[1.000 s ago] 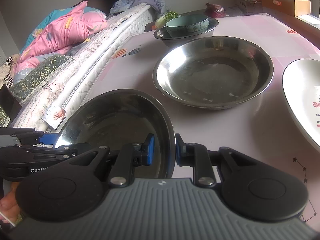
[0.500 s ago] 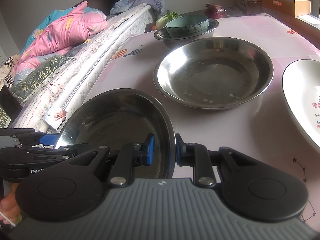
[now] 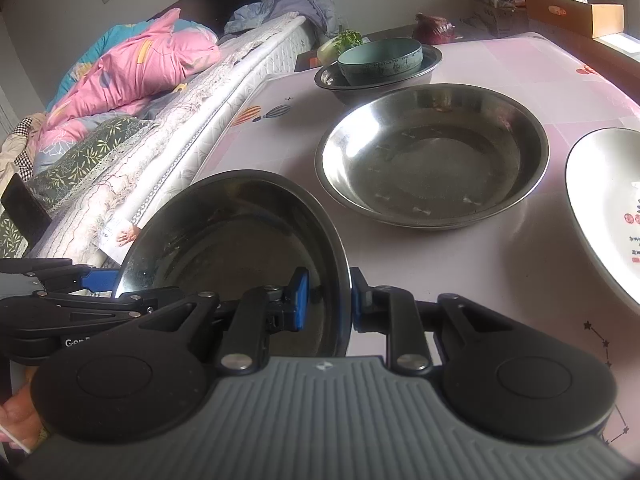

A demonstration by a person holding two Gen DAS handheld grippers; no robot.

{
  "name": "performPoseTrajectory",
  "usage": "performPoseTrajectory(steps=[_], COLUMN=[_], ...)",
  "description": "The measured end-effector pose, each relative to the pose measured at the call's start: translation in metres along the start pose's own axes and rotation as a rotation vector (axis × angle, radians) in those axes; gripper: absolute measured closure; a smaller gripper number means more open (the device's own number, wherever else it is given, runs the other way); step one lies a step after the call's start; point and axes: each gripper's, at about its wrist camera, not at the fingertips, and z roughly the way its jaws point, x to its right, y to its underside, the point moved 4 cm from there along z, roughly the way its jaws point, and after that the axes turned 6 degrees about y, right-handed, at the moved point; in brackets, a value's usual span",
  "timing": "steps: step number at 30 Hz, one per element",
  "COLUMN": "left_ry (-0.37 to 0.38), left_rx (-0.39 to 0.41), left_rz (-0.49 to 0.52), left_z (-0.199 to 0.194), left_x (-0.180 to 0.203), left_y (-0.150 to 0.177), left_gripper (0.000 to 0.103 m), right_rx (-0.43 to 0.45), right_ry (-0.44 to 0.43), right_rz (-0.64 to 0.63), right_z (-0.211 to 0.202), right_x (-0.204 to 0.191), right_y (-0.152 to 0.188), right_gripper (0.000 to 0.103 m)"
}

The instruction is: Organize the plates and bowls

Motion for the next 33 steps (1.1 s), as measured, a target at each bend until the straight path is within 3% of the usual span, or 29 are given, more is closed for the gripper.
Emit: performPoseTrajectory(steps=[21, 33], left_ry=[0.045, 0.113], left_rx=[0.112, 0.116], left_rz=[0.057, 0.082], left_z=[-0.01, 0.035], left_x=[0.025, 0.053], left_y=[-0.056, -0.109], left_gripper=[0.05, 0.05], right_rx=[0.09, 0.115], right_ry=[0.028, 0.102], right_rz=[0.047, 0.09], right_z=[-0.03, -0.019], right_x=[0.026, 0.075], right_y=[-0.038, -0.086], right_gripper=[0.082, 0.082])
